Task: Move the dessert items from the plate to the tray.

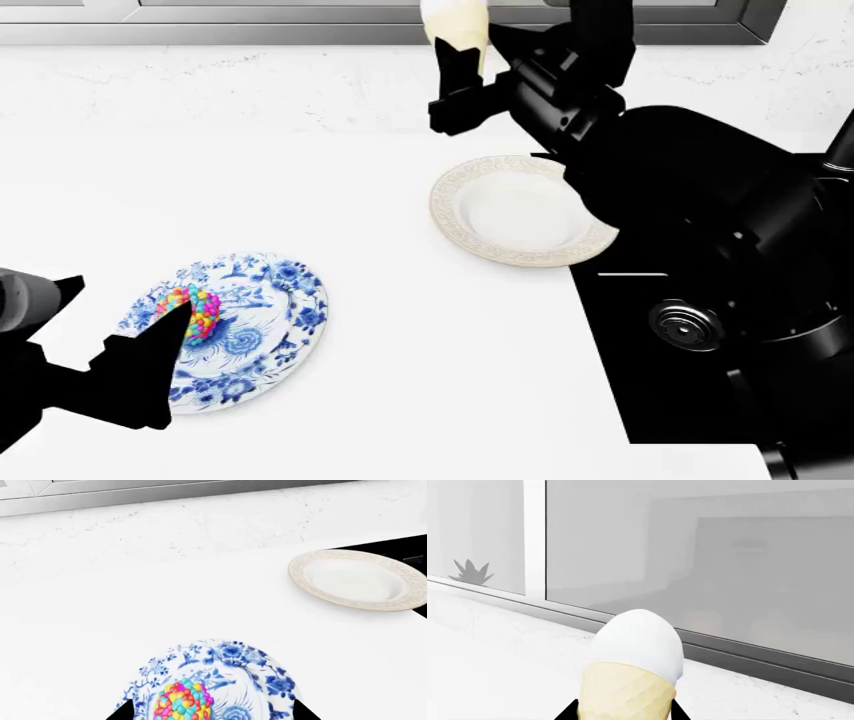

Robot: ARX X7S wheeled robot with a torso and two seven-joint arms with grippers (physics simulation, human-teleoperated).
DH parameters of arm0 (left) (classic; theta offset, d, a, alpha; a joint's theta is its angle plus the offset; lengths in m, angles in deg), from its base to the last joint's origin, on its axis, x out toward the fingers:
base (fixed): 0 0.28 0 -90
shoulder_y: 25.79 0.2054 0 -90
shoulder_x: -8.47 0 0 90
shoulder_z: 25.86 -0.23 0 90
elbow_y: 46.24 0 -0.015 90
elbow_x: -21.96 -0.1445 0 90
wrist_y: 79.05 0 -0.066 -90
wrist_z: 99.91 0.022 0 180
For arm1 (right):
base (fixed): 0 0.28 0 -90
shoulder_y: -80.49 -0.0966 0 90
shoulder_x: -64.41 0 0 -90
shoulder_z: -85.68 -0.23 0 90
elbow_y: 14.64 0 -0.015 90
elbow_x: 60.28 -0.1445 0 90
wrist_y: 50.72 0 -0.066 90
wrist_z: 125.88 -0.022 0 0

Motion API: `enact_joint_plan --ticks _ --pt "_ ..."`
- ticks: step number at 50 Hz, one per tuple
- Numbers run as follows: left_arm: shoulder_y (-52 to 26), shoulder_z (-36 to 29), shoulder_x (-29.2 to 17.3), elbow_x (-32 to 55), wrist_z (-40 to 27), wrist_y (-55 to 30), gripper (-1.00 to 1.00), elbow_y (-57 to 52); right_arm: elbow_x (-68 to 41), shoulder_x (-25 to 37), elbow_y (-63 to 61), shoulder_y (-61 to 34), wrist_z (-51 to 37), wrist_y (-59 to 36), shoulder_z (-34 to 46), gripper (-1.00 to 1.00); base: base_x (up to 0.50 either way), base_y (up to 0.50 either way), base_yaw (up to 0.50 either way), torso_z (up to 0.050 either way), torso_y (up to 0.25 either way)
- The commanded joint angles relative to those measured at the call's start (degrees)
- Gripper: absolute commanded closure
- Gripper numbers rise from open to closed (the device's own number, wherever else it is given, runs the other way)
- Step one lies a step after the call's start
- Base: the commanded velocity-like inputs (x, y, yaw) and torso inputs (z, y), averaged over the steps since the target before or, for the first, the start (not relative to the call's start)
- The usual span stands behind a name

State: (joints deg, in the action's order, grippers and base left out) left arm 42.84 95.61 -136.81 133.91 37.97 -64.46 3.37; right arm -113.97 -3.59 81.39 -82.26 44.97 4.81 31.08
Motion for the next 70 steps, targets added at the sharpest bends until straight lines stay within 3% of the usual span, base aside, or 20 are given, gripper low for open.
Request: enact_joint_plan --ticks 1,15,34,58,70 --pt "-1.4 -1.5 3.3 -5.8 3.2 -1.5 -1.00 0.8 0.6 0.4 -1.0 0.2 0.1 -0.2 0.0 1.00 0.00 0.00 0.00 0.000 0.000" --pt "-4.4 -5.5 6.6 -13.9 8.5 -2.1 -1.00 2.2 0.2 1.4 -2.6 0.7 -0.6 -0.6 -0.1 1.00 0.00 0.00 0.00 0.000 0.000" --pt "1.3 -0.9 5.3 -14.8 8.8 -2.0 -1.00 0.5 -0.1 1.8 -3.4 1.1 -0.6 -0.2 -0.4 1.00 0.00 0.00 0.00 0.000 0.000" --pt "0.3 -5.2 7.4 -23.1 14.9 -1.0 -1.00 0.5 0.1 1.9 -3.2 1.1 -0.8 0.0 -0.2 1.00 0.00 0.00 0.00 0.000 -0.038" --pt "3.9 -2.1 8.9 -26.4 16.8 1.1 -1.00 0.6 0.1 2.2 -4.2 1.1 -1.1 -0.4 0.2 1.00 0.00 0.00 0.00 0.000 0.000"
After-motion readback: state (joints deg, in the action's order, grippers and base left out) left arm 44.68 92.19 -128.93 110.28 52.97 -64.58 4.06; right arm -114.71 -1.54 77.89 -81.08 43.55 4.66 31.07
